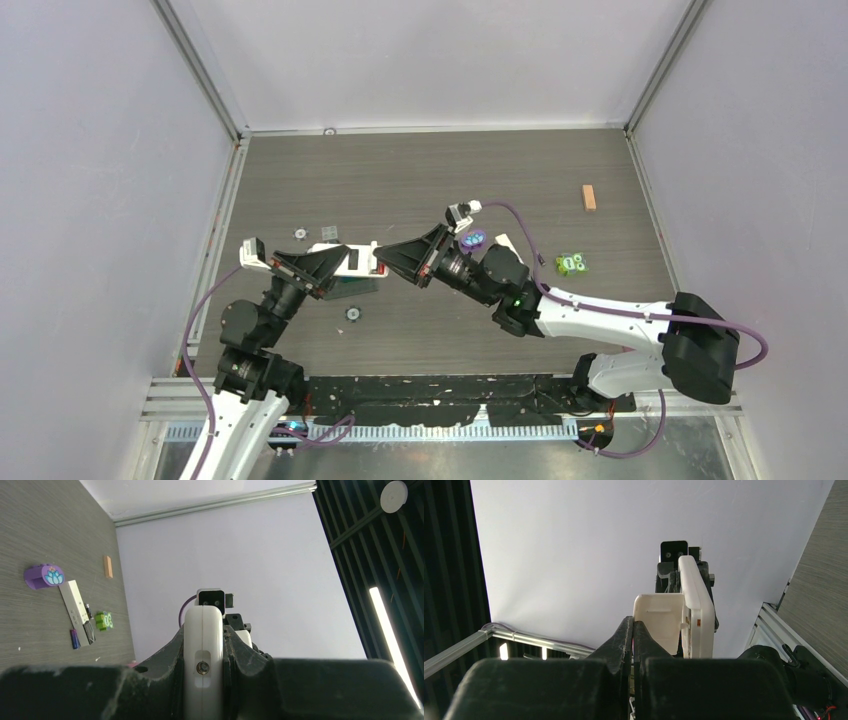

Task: Load the batteries into the remote control
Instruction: Load the battery cover into the remote control.

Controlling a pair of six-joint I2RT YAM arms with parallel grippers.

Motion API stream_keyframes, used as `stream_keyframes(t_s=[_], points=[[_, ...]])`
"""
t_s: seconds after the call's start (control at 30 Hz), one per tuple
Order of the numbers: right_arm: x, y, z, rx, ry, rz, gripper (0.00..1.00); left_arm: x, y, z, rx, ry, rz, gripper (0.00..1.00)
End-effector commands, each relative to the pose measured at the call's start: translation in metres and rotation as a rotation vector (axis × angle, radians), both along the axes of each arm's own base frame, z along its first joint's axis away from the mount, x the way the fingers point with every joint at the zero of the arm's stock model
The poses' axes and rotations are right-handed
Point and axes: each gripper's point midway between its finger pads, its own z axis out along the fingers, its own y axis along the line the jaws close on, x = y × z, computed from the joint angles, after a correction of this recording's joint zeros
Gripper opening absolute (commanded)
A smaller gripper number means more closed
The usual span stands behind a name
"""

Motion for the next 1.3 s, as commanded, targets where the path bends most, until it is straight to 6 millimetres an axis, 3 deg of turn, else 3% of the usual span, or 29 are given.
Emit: stream_keyframes(t_s=[0.0,0.33,0.6,1.27], points=[[0.006,-0.003,-0.007,-0.003,0.021,-0.048,0.05,-0.011,0.001,0.032,-0.04,-0.079,-0.019,0.0],[0.007,-0.002,-0.021,-0.029,0.019,-0.052,0.06,-0.013,0.002,0.034,-0.058,-0.078,-0.022,0.0],[0.006,-0.008,-0.03,-0.061,0.03,-0.064,0.15,-0.012,0.002,0.034,-0.062,-0.077,-0.022,0.0],[0.005,-0.018,-0.031,-0.16,-0.018,-0.093,0.25,-0.01,0.002,0.029,-0.057,-0.061,-0.017,0.0]])
